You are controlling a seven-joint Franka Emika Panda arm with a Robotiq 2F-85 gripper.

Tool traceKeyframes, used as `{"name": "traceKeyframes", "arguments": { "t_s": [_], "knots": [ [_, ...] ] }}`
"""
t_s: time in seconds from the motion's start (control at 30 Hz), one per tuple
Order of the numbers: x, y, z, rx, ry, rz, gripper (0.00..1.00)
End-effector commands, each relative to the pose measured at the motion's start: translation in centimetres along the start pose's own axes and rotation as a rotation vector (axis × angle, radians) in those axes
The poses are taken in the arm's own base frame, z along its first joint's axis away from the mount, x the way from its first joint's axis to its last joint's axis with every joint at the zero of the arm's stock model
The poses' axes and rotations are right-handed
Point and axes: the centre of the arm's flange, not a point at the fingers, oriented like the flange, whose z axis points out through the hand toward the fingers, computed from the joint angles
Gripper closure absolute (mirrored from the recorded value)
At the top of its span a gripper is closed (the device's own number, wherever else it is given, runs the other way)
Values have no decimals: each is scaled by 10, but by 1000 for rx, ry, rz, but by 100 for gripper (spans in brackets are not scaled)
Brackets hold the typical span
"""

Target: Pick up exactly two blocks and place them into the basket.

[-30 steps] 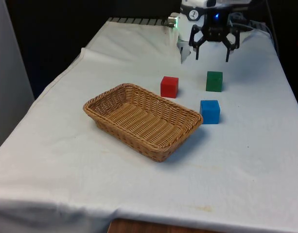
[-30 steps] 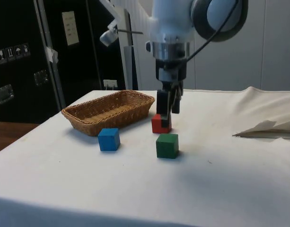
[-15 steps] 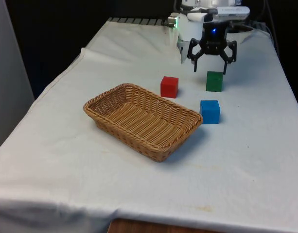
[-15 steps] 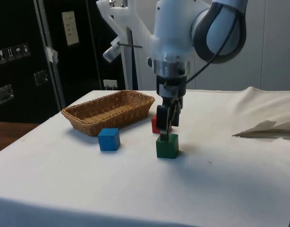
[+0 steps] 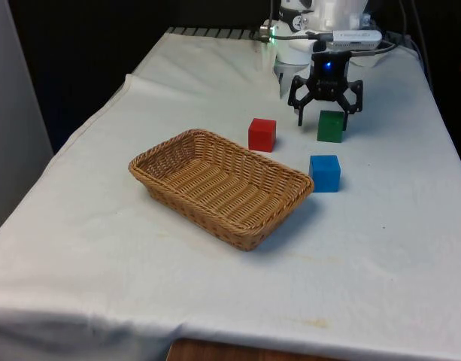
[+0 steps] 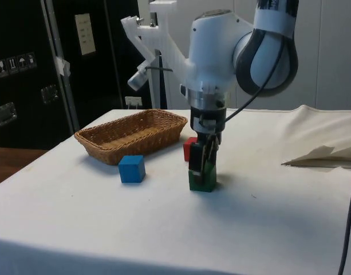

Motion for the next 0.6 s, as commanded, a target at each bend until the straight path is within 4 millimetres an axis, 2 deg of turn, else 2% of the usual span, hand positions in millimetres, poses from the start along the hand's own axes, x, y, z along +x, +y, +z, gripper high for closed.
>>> {"name": "traceKeyframes", "arguments": {
  "t_s": [0.0, 0.1, 0.13, 0.17, 0.23, 0.27, 0.3, 0.33, 0.37, 0.4, 0.43, 0.57],
  "knots": [
    [0, 0, 0, 0, 1, 0, 0],
    [-1, -2, -1, 6, 3, 3, 0],
    [-1, -2, -1, 5, 3, 2, 3],
    [-1, -1, -1, 4, 3, 2, 10],
    [0, -1, -1, 3, 2, 2, 32],
    [0, -1, -1, 2, 1, 1, 55],
    [0, 0, 0, 1, 2, 0, 65],
    [0, 0, -1, 2, 1, 1, 65],
    [0, -1, -1, 2, 1, 0, 81],
    [0, 0, -1, 1, 1, 0, 92],
    [0, 0, -1, 1, 1, 0, 99],
    [0, 0, -1, 1, 2, -1, 98]
  ]
}}
